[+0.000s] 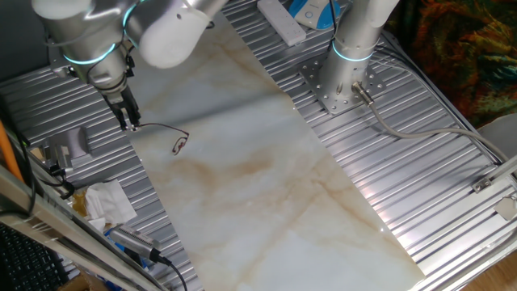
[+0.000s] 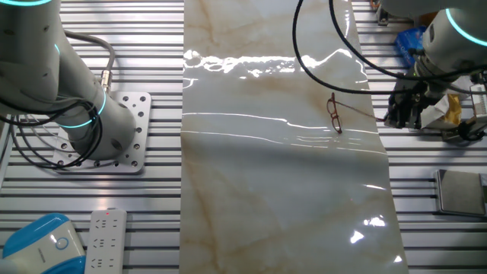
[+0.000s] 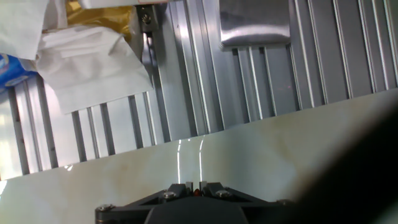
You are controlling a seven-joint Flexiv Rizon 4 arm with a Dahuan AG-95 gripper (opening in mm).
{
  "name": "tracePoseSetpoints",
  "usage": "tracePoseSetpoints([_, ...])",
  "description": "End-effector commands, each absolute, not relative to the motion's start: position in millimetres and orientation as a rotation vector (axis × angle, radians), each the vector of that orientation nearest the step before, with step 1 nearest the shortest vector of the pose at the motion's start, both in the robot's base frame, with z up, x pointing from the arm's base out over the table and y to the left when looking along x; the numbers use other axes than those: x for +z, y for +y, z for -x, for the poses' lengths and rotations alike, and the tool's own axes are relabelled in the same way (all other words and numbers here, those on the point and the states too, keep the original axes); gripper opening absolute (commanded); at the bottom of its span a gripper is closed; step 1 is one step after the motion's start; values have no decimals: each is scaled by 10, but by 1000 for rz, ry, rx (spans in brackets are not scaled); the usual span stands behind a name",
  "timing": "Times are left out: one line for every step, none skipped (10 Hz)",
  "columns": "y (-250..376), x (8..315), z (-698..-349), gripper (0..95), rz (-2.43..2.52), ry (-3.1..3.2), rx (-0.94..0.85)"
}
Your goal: Unfold the leg of the glasses (with one hand)
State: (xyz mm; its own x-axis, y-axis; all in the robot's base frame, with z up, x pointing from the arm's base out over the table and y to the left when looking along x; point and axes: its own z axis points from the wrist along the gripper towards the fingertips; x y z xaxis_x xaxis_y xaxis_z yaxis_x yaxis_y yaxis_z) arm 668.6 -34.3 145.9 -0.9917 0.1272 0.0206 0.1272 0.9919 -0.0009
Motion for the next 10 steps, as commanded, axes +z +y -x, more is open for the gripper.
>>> tracePoseSetpoints([-344, 1455, -6690, 380, 189, -3116, 10])
tracePoseSetpoints([-344, 1455, -6690, 380, 186, -3117, 10])
tracePoseSetpoints([-344, 1455, -6690, 380, 187, -3116, 4])
tracePoseSetpoints([-346, 1454, -6689, 380, 198, -3112, -9])
tracePoseSetpoints([-342, 1449, -6694, 190, 251, -3103, -69])
tracePoseSetpoints([-341, 1443, -6696, 190, 275, -3099, -95])
tracePoseSetpoints([-341, 1414, -6701, 0, 308, -3089, -150])
tracePoseSetpoints([-332, 1398, -6711, 0, 331, -3073, -231])
tracePoseSetpoints([-331, 1397, -6713, 0, 347, -3062, -283])
tracePoseSetpoints([-348, 1388, -6698, 0, 350, -3039, -399])
